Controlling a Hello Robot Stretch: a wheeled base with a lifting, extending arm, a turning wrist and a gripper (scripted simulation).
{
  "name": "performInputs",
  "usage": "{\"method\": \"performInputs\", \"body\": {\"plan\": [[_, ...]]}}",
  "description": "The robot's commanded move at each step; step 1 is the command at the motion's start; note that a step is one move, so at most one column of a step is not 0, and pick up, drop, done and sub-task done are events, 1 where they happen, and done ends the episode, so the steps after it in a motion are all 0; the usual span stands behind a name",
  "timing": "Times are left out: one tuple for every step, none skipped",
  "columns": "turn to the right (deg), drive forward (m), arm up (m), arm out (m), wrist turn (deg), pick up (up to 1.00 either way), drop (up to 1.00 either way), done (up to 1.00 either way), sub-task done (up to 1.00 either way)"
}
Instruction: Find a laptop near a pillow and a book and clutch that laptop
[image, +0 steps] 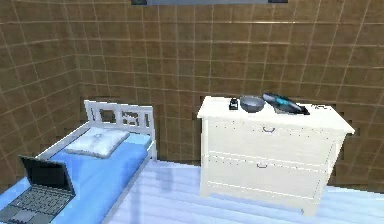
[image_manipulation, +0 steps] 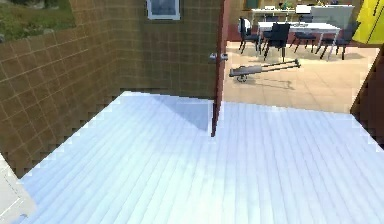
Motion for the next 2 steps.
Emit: {"method": "performInputs", "body": {"plan": [[0.0, 0.7, 0.0, 0.0, 0.0, 0.0, 0.0, 0.0, 0.0], [-45.0, 0.0, 0.0, 0.0, 0.0, 0.0, 0.0, 0.0, 0.0]]}}
